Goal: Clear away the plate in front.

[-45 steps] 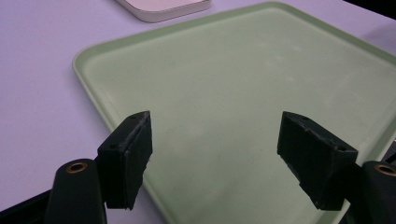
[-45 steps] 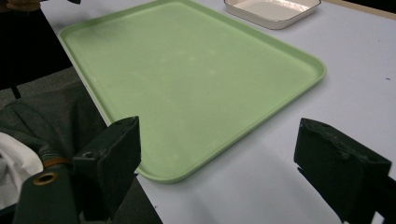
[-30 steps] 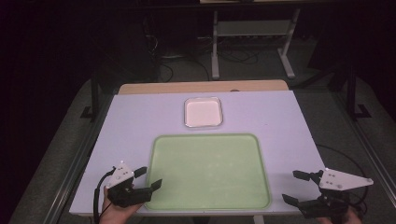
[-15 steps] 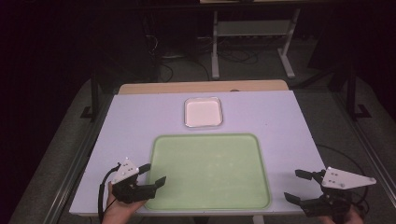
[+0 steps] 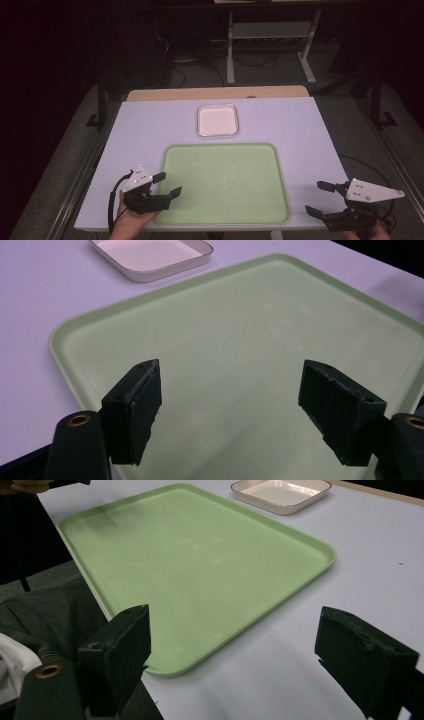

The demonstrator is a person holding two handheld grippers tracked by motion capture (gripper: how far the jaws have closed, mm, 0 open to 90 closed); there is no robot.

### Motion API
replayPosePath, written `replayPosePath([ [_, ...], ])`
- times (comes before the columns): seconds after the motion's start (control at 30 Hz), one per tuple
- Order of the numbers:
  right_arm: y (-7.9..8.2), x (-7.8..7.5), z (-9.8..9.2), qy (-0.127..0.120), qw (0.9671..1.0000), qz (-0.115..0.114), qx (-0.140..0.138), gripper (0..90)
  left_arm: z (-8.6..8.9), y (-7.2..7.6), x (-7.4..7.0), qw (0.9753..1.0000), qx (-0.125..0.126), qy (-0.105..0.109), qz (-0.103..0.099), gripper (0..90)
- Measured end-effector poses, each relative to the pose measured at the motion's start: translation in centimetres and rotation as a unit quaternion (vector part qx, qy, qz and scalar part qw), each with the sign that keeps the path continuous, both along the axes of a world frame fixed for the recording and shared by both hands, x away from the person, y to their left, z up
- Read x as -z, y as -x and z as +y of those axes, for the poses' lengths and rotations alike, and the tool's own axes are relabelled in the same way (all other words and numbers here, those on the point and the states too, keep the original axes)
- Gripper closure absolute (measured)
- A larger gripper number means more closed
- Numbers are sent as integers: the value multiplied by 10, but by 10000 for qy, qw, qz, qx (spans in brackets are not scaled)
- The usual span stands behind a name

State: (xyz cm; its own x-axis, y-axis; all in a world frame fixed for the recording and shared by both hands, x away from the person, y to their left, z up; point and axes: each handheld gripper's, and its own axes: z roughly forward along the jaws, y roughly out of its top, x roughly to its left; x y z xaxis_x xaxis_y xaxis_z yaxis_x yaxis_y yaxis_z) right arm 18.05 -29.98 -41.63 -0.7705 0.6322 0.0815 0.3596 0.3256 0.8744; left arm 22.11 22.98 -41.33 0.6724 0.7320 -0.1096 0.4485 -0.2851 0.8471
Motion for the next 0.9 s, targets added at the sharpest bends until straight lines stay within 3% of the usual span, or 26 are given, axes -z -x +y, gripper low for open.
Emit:
replayPosePath([
  [0.47, -1, 0, -4, 6, 10000, 3, 50, 139, -17, -28, -8, 9996, 279, 0, 43, 245],
  [0.9, -2, -1, -6, -14, 10000, -17, 52, 139, -35, -51, -17, 9989, 462, -128, 4, 245],
])
